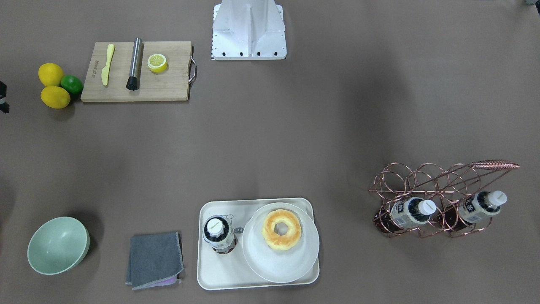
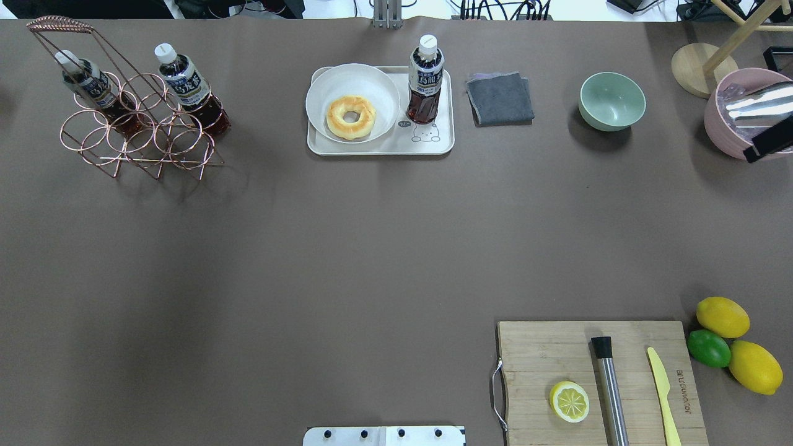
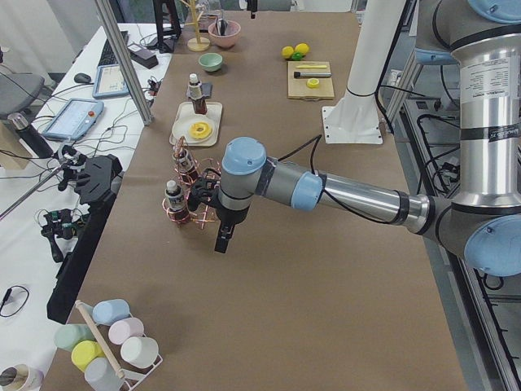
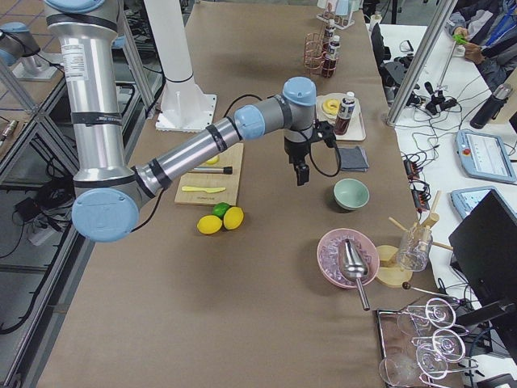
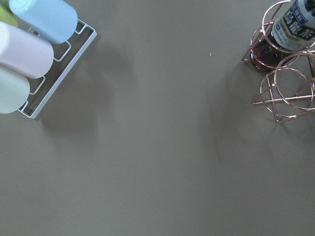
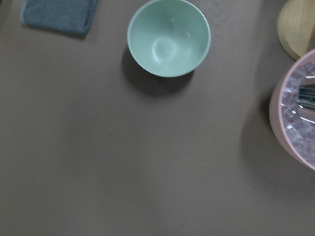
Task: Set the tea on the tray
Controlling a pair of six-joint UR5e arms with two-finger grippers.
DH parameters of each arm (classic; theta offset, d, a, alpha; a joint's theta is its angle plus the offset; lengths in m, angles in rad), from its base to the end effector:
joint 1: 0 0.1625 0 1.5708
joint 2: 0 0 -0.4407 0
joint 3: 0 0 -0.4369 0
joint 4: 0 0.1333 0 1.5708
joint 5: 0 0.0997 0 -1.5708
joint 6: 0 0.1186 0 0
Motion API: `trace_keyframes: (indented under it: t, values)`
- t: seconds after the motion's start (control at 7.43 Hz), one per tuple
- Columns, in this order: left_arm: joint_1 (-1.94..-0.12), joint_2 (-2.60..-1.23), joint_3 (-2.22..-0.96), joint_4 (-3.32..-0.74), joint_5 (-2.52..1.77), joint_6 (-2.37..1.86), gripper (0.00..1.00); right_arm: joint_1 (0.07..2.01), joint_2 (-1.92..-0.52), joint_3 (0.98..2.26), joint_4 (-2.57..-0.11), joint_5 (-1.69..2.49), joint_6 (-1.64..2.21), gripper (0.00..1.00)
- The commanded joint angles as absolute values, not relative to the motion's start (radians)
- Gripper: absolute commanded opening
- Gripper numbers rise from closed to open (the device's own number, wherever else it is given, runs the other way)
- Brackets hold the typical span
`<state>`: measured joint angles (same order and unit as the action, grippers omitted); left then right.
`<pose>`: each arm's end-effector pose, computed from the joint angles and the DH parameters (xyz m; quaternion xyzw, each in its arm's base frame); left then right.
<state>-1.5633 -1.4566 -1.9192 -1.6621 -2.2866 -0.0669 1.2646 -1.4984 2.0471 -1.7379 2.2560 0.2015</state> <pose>-0.0517 -0.4982 0.5518 0.1388 0.3511 0.0293 0.9255 -0.1046 -0.5242 0.4223 0.0901 -0.3641 -0.1120 0.9202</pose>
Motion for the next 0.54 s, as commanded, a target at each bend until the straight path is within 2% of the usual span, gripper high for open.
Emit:
trace_keyframes:
  t: [0.0, 0.27, 0.4]
  values:
    - [-1.585, -1.453, -1.921, -1.658, -2.301, -0.066, 0.97, 1.374, -1.647, 1.911, -1.592, 2.279, -0.004, 1.00]
    - [-1.586, -1.441, -1.916, -1.661, -2.359, -0.060, 0.97, 1.483, -1.658, 1.760, -1.449, 2.377, -0.099, 1.00]
    - [-1.588, -1.418, -1.898, -1.689, -2.368, -0.058, 0.97, 1.524, -1.672, 1.764, -1.444, 2.385, -0.106, 1.00]
